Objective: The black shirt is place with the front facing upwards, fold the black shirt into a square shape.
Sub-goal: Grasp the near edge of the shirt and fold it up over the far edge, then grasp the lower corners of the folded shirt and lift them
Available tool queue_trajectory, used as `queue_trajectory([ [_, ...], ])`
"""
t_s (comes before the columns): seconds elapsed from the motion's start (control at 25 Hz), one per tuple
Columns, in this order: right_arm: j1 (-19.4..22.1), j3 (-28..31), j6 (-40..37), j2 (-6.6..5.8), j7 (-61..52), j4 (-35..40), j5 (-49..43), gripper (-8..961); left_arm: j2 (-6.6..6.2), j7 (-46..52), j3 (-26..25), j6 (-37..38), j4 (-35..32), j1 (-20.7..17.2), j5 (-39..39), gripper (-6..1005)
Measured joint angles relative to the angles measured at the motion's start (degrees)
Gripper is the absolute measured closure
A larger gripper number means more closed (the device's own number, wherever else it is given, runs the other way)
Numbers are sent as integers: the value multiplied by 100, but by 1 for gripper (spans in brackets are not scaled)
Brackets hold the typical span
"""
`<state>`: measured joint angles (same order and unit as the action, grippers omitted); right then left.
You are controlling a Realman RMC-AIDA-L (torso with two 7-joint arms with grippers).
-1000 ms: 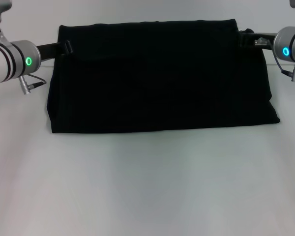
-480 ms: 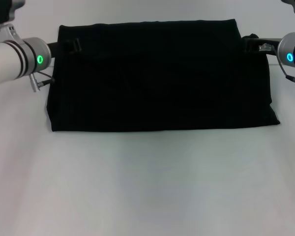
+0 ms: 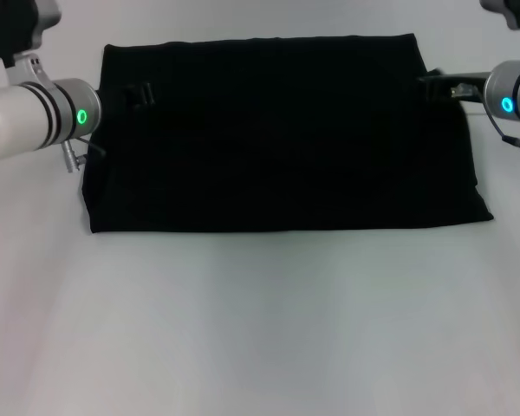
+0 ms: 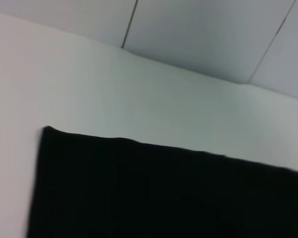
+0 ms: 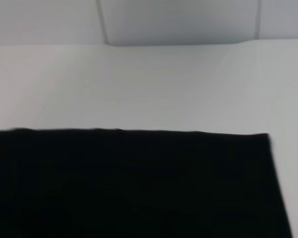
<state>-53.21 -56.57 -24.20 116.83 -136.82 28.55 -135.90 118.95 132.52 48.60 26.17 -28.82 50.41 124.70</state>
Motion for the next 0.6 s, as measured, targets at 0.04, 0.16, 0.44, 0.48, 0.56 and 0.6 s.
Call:
queue_trajectory([
  [0.04,51,35,-234,-15,-67,197,5,871,-7,105,-24,168,-119,-57,-3,897],
  [0.16,429,207,-1285,-39,-409,1173,58,722,41,638,-37,932,-953,-583,-110,780],
  [0.44,1653,996,-3592,7,-334,2441,1468,363,405,286,-98,2436,-2389,-2147,-1355,497],
  [0.48,1818,1064,-3795,-6,-162,2350,1766,322,401,96,-135,2594,-2344,-2275,-1482,461],
  [0.56,2140,1212,-4237,-19,361,2046,2465,239,331,-327,-281,2822,-2059,-2430,-1668,396],
  [0.6,2288,1316,-4437,-25,643,1833,2818,197,260,-524,-376,2887,-1831,-2452,-1712,367],
])
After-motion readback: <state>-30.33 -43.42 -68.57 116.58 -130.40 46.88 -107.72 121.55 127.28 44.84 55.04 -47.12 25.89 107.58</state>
